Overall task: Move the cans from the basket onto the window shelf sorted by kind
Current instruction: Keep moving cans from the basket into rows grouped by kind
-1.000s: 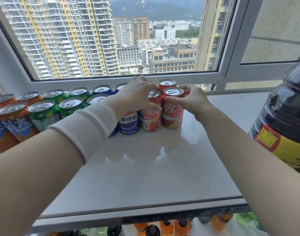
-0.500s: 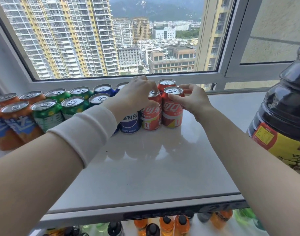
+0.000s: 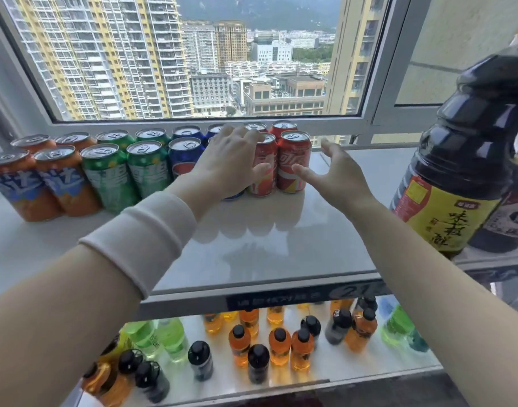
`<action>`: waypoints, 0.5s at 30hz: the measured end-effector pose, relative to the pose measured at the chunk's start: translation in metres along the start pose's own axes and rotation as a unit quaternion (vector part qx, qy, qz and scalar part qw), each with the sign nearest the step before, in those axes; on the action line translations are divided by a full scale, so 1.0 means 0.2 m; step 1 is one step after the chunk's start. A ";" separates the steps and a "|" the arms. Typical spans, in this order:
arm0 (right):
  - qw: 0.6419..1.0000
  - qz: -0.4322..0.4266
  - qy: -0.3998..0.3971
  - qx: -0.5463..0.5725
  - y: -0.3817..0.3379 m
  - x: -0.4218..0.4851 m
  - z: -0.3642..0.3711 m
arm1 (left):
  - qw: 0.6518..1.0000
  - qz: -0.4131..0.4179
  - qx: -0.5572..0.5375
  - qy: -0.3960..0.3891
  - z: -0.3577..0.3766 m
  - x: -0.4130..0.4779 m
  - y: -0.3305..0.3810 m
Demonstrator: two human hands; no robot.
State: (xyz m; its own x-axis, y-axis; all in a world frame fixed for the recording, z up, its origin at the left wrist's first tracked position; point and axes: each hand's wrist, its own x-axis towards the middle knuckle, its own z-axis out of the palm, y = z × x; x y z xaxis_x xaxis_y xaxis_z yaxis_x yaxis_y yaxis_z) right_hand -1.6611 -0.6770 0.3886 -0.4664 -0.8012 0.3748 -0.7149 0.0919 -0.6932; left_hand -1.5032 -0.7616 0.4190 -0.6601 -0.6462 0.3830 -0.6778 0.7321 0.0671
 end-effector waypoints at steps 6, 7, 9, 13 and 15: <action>0.994 -0.072 0.048 -0.070 0.02 -0.34 0.03 | 0.996 0.020 -0.063 0.054 0.06 -0.30 0.01; 0.992 -0.084 0.052 -0.075 0.02 -0.39 0.04 | 0.995 0.021 -0.073 0.064 0.08 -0.35 0.02; 0.990 -0.106 0.062 -0.073 0.02 -0.50 0.04 | 0.993 0.023 -0.084 0.081 0.10 -0.46 0.05; 0.986 -0.145 0.067 -0.055 0.03 -0.72 0.06 | 0.990 0.013 -0.095 0.103 0.11 -0.68 0.11; 0.984 -0.160 0.052 -0.052 0.06 -0.84 0.08 | 0.989 0.007 -0.091 0.113 0.13 -0.80 0.15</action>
State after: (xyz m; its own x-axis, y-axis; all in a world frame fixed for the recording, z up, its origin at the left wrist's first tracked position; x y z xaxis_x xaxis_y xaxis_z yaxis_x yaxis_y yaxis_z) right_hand -1.5838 -0.5511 0.3069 -0.2559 -0.7341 0.6290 -0.8812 -0.0905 -0.4640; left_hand -1.4253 -0.6423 0.3360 -0.5655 -0.5857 0.5807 -0.5860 0.7808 0.2168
